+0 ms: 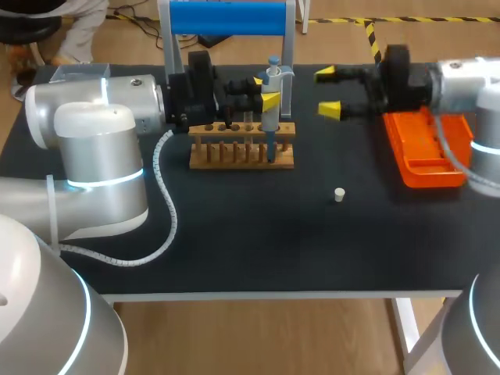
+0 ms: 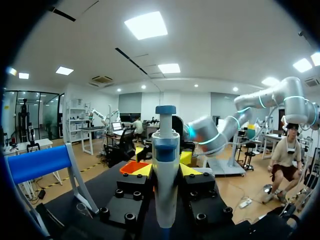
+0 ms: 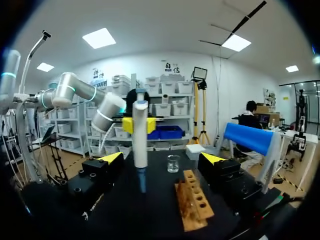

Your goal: Invert the test tube, pick up the pipette, mount the tip to pipette, aspirate from beaker and dispense into the tube, eject the tip, return the pipette, and cap with the stopper.

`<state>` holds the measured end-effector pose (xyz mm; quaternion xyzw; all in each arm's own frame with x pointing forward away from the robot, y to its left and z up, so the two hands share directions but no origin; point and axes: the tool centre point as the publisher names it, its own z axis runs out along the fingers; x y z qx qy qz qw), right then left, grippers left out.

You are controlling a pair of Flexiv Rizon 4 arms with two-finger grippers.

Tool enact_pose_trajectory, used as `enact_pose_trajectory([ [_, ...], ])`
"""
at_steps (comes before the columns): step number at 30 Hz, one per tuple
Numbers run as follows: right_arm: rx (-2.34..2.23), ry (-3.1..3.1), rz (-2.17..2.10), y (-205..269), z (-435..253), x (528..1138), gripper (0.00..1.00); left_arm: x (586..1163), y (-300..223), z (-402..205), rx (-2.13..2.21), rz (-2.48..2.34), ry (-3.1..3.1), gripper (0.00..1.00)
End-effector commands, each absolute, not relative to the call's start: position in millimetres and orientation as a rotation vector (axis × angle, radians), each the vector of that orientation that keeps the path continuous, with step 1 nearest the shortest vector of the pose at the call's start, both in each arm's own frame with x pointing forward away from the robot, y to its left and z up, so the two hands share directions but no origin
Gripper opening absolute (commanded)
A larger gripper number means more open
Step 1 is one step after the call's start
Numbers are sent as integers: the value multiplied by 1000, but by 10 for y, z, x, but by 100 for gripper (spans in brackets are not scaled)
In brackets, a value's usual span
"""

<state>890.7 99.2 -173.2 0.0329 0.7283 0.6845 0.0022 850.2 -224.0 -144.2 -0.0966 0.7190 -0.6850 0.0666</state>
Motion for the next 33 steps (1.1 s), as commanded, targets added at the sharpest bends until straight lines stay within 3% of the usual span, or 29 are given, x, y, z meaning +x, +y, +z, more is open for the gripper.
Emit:
enact_pose_trajectory([
  [1,128,2364,2062,1001,-1585,9269,100,8495,-2252,-1452,-293,-2067,2160,0],
  [18,188,2452,1816,1474,-1554,10390,100,8495,-2252,-1452,-293,-2067,2160,0],
  [33,227,2441,1766,1587,-1689,10668,100,8495,-2252,-1452,-293,-2067,2160,0],
])
